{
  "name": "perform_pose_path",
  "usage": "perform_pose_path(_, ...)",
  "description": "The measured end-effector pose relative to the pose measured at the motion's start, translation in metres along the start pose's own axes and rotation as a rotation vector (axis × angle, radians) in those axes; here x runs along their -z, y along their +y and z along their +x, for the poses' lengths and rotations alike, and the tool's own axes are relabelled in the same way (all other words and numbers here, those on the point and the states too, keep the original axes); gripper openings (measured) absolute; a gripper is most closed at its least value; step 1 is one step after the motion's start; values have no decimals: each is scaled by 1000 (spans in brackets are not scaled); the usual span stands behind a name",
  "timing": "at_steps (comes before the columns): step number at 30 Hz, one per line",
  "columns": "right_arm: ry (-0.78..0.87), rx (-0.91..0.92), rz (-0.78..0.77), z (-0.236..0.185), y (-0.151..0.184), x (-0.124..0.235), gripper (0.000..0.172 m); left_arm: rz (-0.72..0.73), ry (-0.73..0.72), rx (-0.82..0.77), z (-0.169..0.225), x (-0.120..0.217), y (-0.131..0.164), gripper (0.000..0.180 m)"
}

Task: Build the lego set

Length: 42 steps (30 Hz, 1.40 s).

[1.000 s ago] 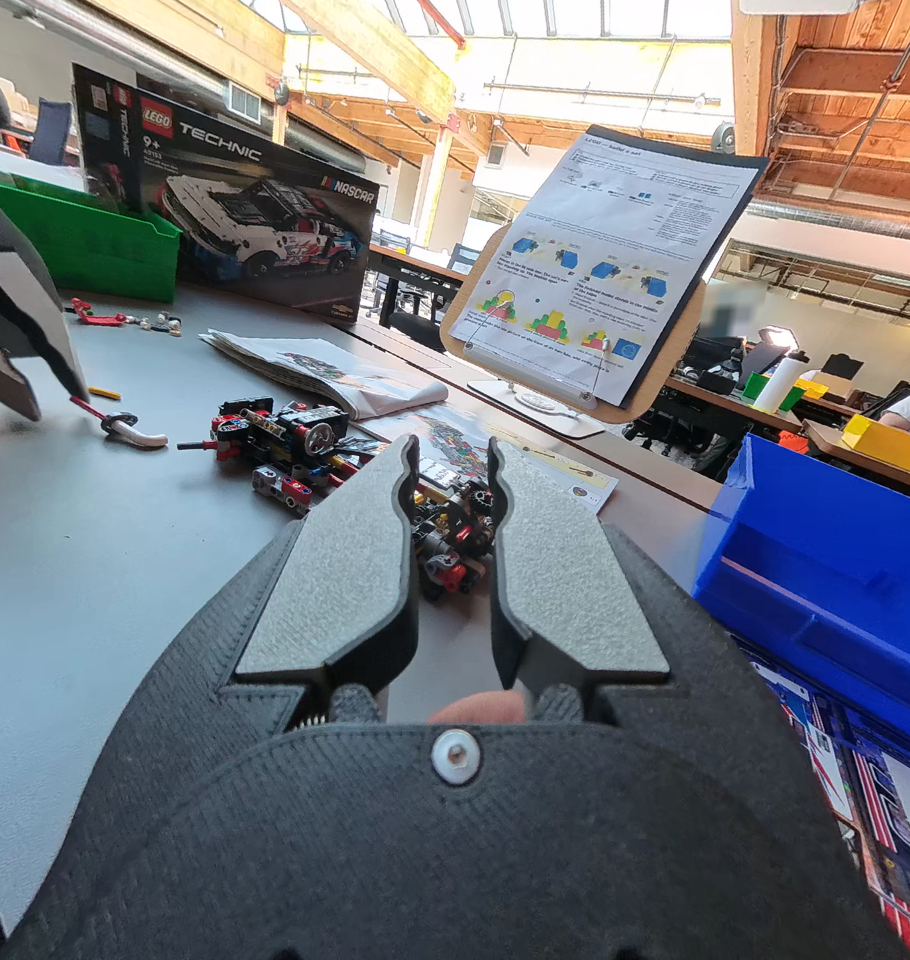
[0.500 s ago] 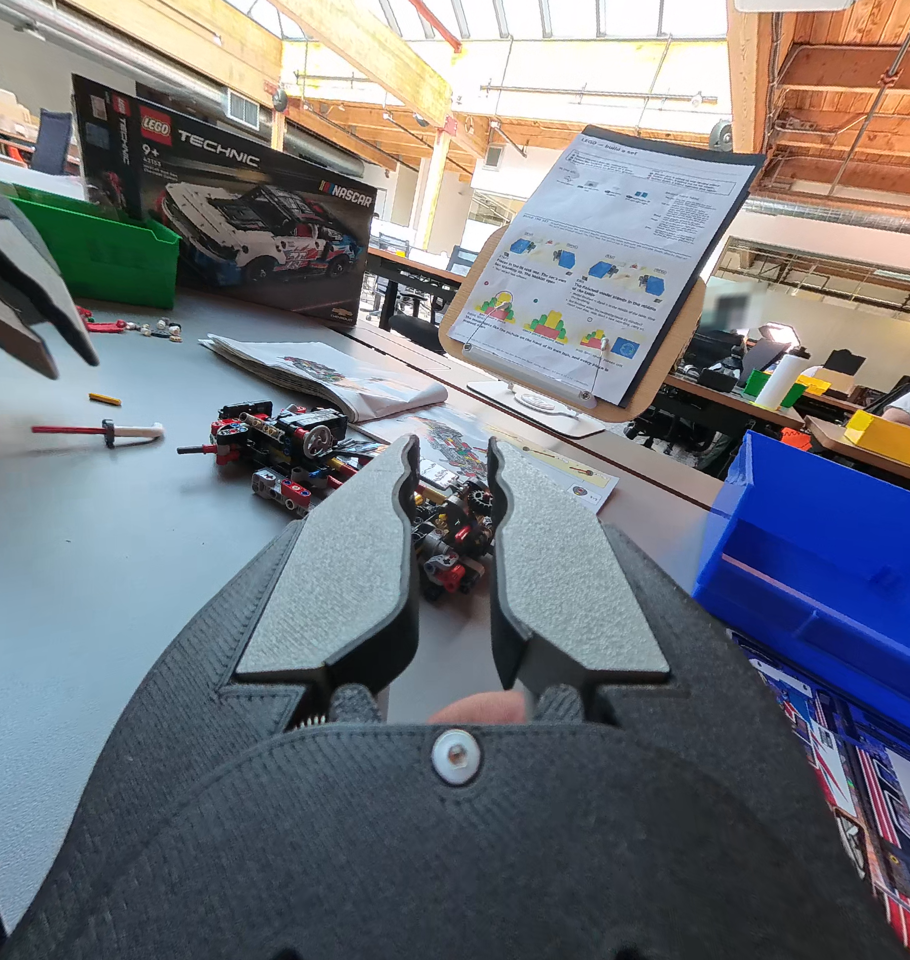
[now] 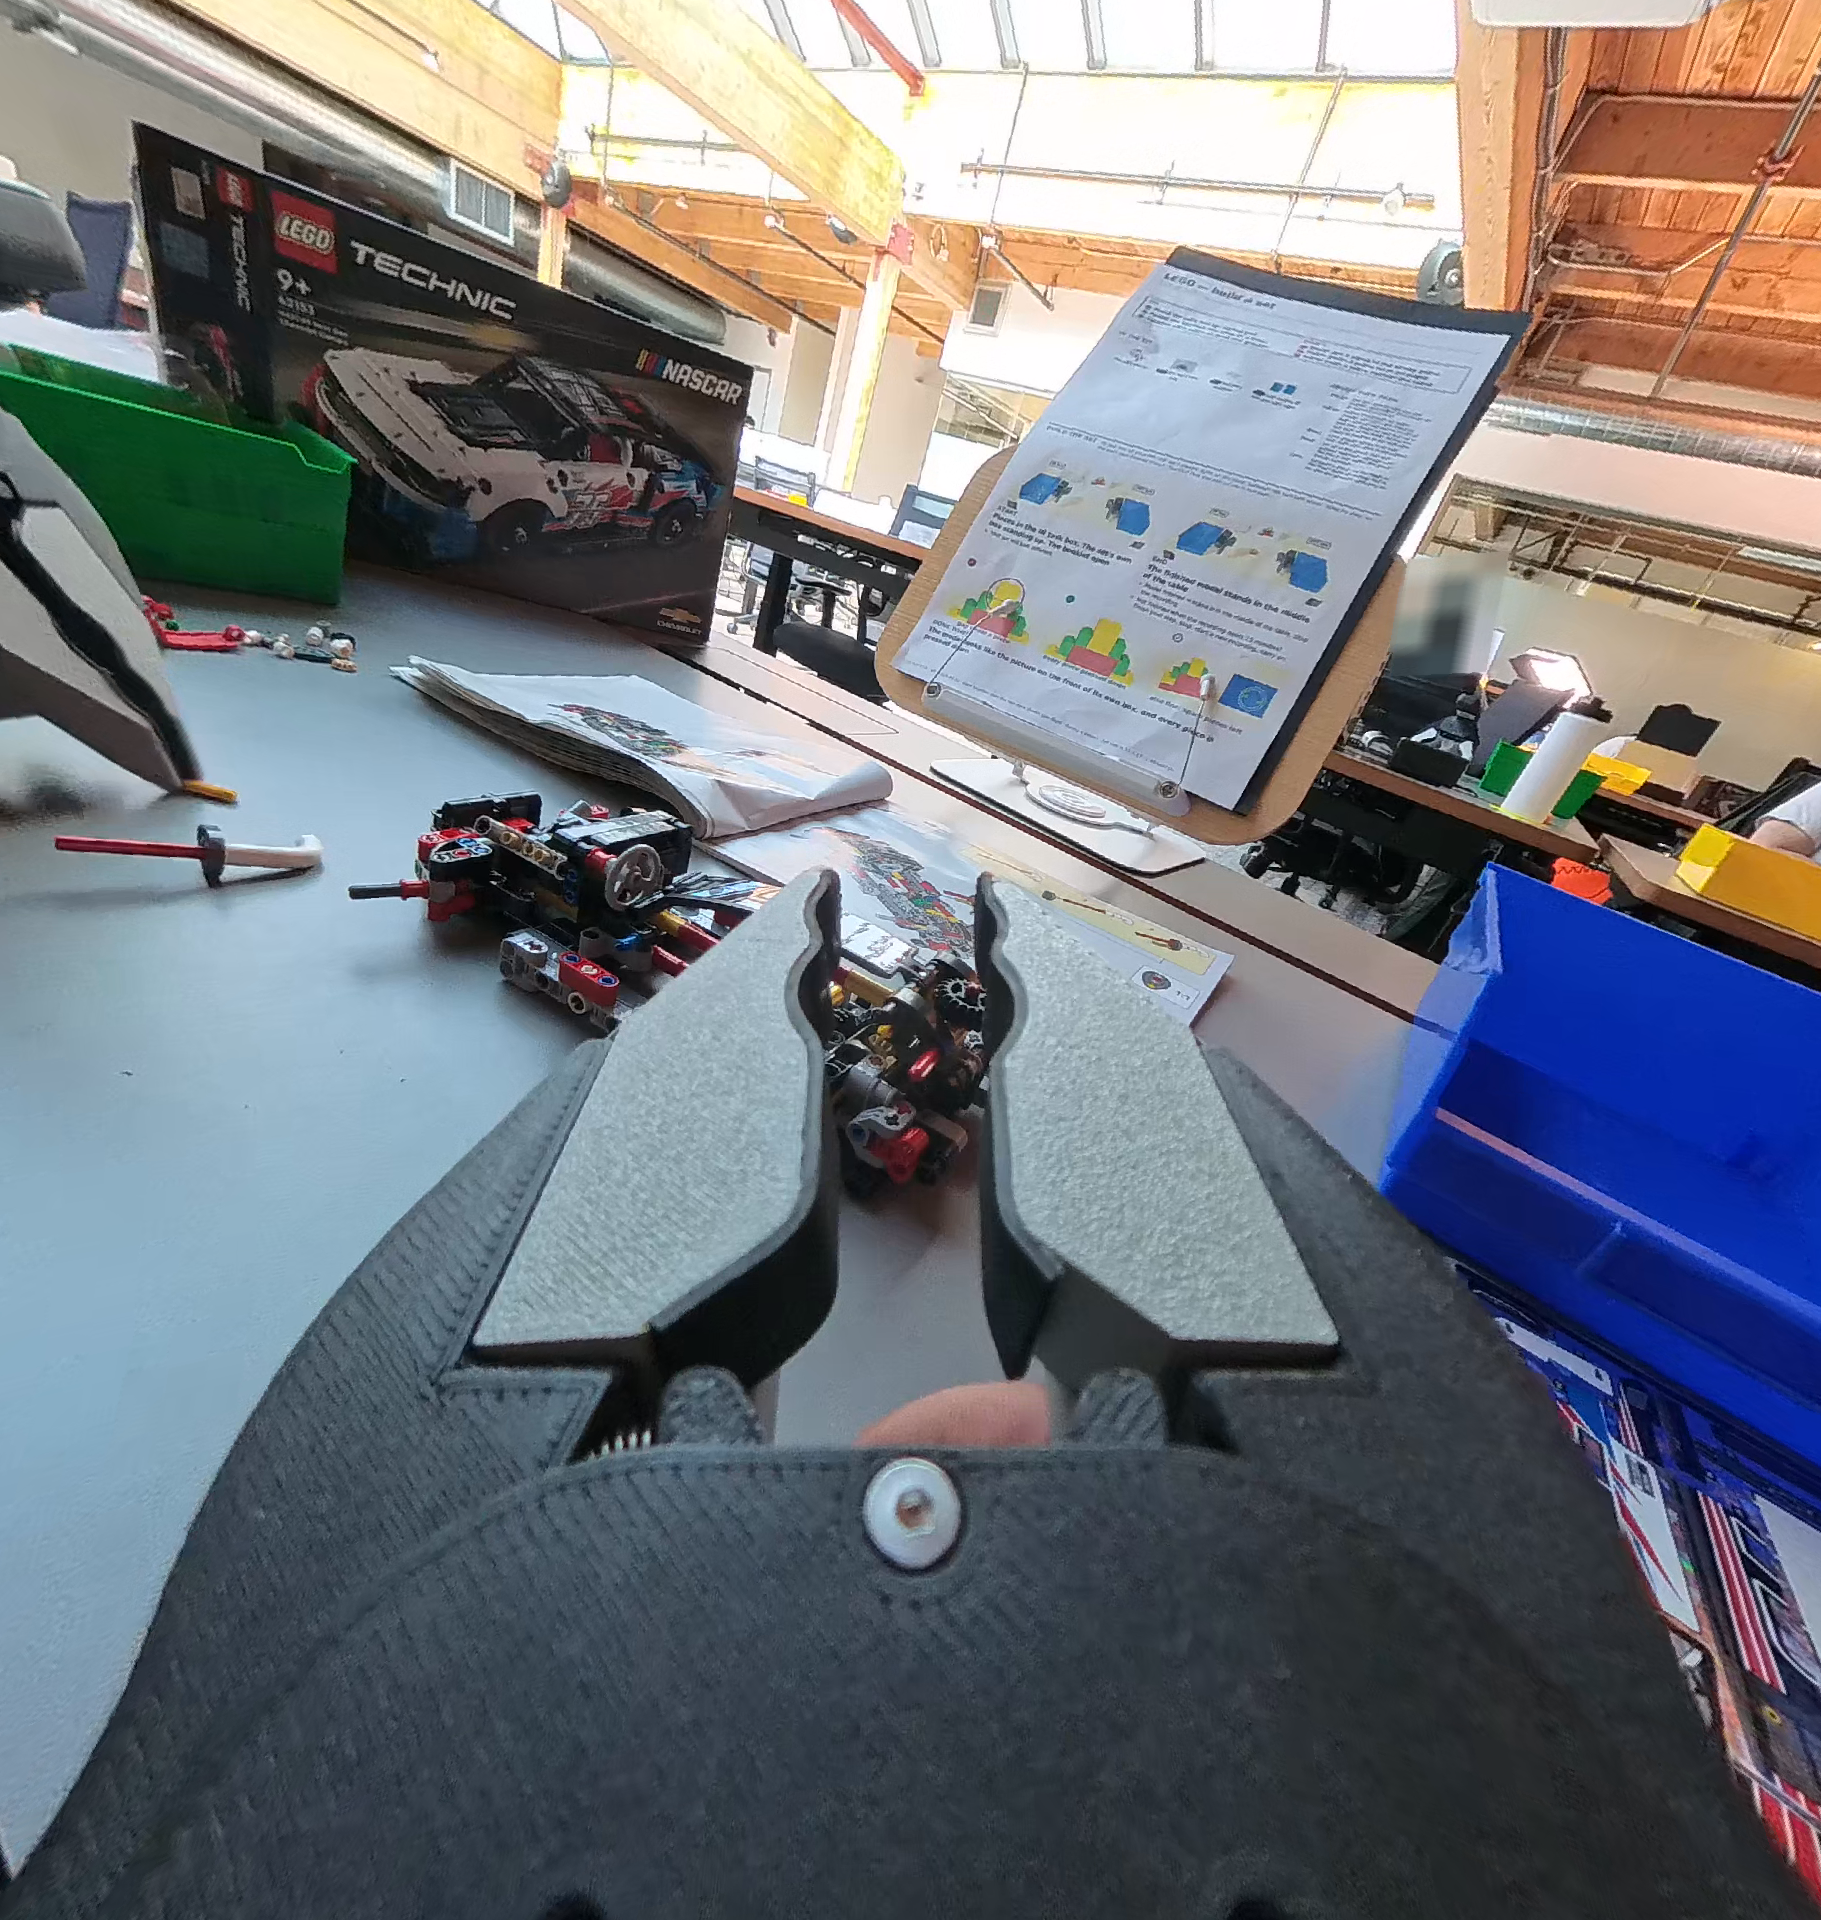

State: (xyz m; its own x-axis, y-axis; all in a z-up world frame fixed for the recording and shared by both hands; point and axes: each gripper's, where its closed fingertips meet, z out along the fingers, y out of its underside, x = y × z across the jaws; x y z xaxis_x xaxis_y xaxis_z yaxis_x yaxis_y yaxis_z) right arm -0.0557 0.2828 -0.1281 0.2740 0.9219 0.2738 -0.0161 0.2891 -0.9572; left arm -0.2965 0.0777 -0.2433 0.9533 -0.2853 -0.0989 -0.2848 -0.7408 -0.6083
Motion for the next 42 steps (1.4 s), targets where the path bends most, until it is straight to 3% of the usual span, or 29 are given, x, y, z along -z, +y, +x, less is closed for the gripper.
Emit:
perform_pose_path(3, 0, -2, -6, -2, 0, 0, 22, -19, -39, -39, -4, 1, -1, 1)
perform_pose_path(5, -5, -60, -6, -8, -3, -1, 22, 64, -18, -143, 10, 6, -17, 1)
perform_pose_path(11, -450, -273, -134, -127, -22, -23, 22, 387, -97, -615, 76, 36, -84, 1)
perform_pose_path(16, -604, -248, -210, -190, -24, -30, 19, 461, -138, -852, 115, 37, -95, 0)
perform_pose_path(29, -624, 2, -266, -224, -13, -28, 8, 453, -73, -912, 137, 36, -90, 1)
perform_pose_path(42, -630, 8, -279, -225, -10, -28, 2, 457, -32, -859, 138, 33, -87, 1)
